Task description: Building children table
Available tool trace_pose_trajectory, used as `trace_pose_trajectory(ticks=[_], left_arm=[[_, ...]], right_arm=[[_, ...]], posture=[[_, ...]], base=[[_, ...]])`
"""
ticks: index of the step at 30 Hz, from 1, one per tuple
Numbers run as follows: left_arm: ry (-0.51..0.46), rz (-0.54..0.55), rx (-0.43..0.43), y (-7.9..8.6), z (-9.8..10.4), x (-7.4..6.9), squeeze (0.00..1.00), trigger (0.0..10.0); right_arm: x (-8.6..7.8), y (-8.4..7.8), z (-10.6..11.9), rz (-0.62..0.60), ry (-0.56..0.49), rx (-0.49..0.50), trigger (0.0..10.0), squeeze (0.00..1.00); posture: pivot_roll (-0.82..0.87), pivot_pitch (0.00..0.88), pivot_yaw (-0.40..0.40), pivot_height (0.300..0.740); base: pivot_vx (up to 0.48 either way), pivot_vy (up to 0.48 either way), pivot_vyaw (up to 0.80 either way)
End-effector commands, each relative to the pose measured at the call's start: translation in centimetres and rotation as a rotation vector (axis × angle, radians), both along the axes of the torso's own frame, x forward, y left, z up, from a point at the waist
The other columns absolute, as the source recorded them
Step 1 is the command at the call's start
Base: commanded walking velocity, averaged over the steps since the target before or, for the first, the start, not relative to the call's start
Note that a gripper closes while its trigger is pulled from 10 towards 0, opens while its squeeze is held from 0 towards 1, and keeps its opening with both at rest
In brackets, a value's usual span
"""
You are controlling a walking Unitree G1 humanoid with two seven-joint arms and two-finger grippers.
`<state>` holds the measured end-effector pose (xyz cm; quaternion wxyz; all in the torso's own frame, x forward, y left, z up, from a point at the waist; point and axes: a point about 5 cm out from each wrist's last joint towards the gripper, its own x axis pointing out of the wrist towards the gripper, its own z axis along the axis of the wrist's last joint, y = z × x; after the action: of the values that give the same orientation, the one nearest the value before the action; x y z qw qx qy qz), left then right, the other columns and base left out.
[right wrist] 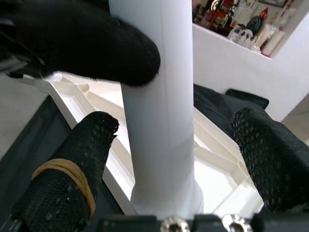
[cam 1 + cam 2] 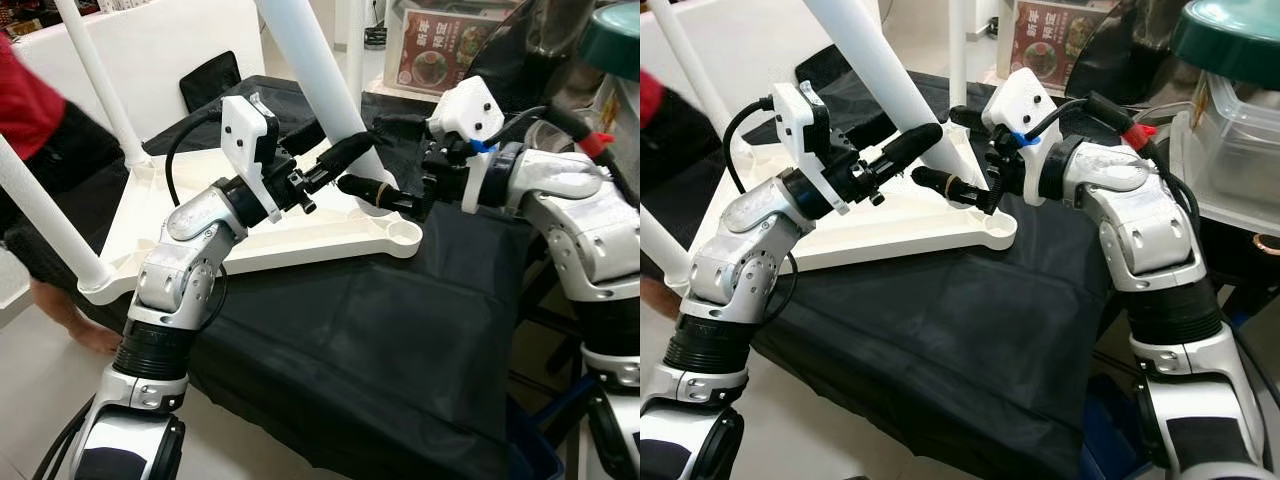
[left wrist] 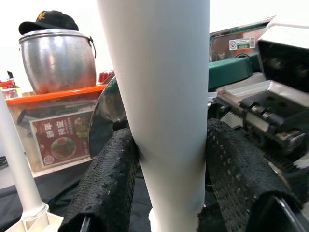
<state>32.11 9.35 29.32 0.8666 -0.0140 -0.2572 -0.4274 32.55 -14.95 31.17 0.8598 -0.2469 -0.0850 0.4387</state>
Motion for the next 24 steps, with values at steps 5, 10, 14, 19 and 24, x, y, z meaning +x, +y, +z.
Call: trace_pose_trajectory(ticks=[5, 10, 14, 19, 24], left_arm=[[-0.029, -0.01, -0.007, -0.2, 0.5, -0.1, 0.0, 10.0], [-0.031, -0.021, -0.006, -0.4, 0.5, -0.1, 0.0, 10.0], [-0.033, -0.042, -0.003, -0.9, 0.5, -0.3, 0.0, 10.0], [-0.033, -0.058, 0.006, -1.2, 0.4, -0.4, 0.0, 10.0], [-0.04, -0.068, 0.018, -1.4, 0.4, -0.4, 0.0, 10.0]], right_arm=[[0.2, 0.2, -0.5, -0.016, 0.021, -0.048, 5.2, 0.0], [0.6, 0.2, -0.8, -0.046, 0.03, -0.05, 7.3, 0.0], [1.0, 0.7, -1.1, -0.064, 0.051, -0.034, 2.8, 0.0], [1.2, 1.0, -1.3, -0.078, 0.069, -0.022, 0.0, 0.0], [1.4, 0.9, -1.3, -0.098, 0.074, -0.014, 0.0, 0.0]], posture=[[-0.07, 0.045, 0.025, 0.74], [-0.07, 0.046, 0.024, 0.74], [-0.07, 0.046, 0.024, 0.74], [-0.07, 0.044, 0.024, 0.74], [-0.08, 0.042, 0.025, 0.74]], base=[[0.0, 0.0, 0.0], [0.0, 0.0, 0.0], [0.0, 0.0, 0.0], [0.0, 0.0, 0.0], [0.0, 0.0, 0.0]])
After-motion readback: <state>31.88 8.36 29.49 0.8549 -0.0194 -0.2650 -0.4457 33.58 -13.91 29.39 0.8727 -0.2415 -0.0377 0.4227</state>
